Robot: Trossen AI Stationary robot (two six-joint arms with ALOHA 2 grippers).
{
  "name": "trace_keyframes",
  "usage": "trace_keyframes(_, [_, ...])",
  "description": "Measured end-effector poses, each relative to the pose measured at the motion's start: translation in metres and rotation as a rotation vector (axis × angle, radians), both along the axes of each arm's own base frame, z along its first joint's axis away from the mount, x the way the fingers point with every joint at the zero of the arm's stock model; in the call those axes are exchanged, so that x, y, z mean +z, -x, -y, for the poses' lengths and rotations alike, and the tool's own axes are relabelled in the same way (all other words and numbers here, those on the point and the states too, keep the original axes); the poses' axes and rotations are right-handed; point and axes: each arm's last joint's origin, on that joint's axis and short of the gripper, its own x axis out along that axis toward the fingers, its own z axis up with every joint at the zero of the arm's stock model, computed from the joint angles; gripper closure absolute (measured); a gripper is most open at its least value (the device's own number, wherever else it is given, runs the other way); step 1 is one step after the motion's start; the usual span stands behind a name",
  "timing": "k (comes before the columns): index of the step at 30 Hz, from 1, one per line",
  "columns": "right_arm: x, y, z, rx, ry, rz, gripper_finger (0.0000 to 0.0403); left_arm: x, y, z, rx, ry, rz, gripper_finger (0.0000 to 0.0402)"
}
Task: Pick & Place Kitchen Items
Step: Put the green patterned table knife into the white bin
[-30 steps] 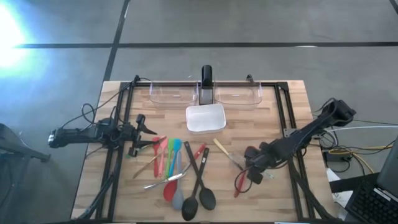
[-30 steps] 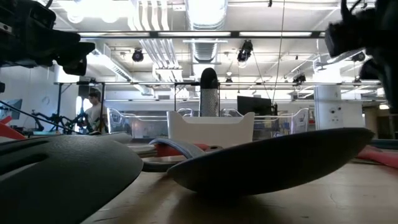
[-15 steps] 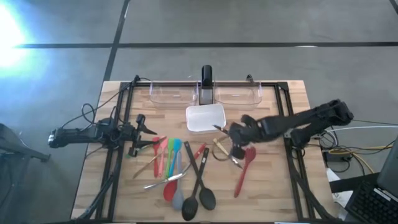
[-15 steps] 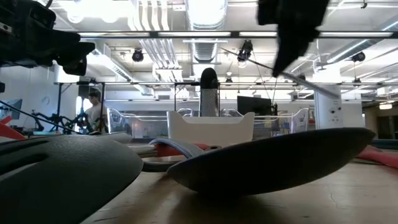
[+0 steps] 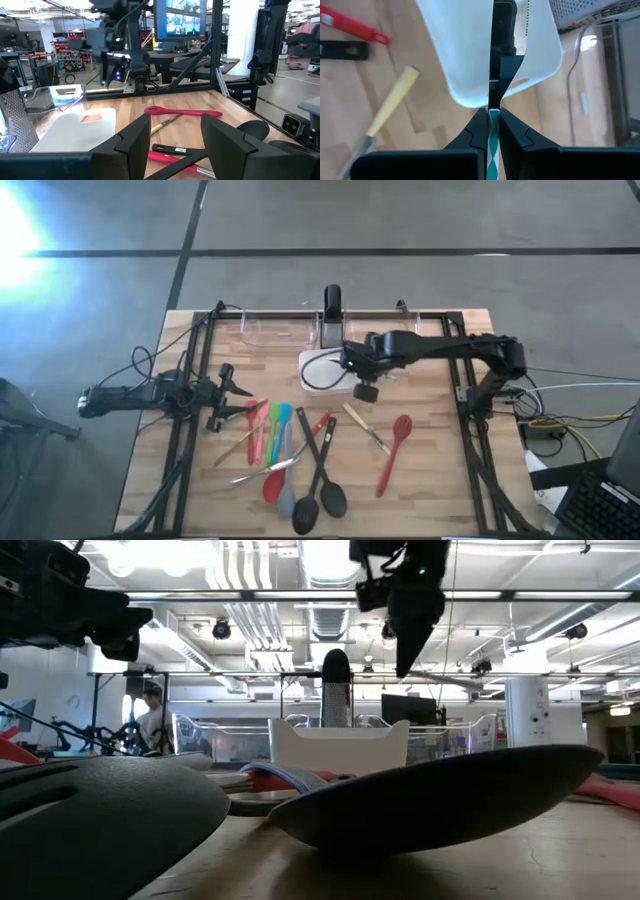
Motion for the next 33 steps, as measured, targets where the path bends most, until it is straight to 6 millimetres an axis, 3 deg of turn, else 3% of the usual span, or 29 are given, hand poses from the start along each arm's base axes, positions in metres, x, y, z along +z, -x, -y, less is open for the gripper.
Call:
trace_keyframes(19, [-0.012, -0.055, 0.041, 0.066, -0.093, -0.272, 0.0388, 0.000, 0.000, 0.000, 0.000, 0.000, 0.000, 0.0223])
trace_keyframes(33, [-0.054, -0.095, 0.053, 0.092, -0.168, -0.359, 0.0388, 0.000, 0.000, 0.000, 0.000, 0.000, 0.001, 0.0223])
